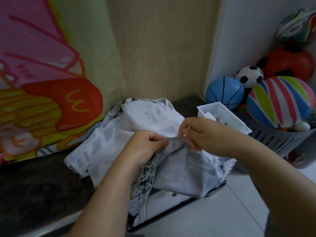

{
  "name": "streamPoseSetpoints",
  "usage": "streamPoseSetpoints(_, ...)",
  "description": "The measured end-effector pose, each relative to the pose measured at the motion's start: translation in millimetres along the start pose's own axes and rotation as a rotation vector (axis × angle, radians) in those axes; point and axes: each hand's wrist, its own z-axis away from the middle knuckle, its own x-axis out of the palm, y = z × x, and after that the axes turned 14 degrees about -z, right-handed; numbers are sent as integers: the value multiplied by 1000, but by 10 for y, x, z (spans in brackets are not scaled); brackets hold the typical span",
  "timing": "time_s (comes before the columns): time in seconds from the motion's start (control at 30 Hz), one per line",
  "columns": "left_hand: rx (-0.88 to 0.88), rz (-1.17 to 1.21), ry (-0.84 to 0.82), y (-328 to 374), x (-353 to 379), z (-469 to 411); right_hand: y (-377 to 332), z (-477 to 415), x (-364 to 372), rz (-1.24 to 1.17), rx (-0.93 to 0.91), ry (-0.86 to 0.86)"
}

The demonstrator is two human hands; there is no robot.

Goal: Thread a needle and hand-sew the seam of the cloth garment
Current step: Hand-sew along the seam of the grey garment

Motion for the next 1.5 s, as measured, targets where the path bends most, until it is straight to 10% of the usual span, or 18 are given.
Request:
streamPoseSetpoints(0.13,6,-36,-2,-1,0,0,0,-5,211,171,87,-251)
streamPoseSetpoints(0.77,-25,-64,30,16,-30,24,38,-79,259,240,101,-158)
streamPoseSetpoints(1.2,150,-480,381,116,208,63,71,-197,407,-77,194,-46)
streamPoseSetpoints(1.5,35,6,309,55,61,-29,125,-153,309,-310,-66,215)
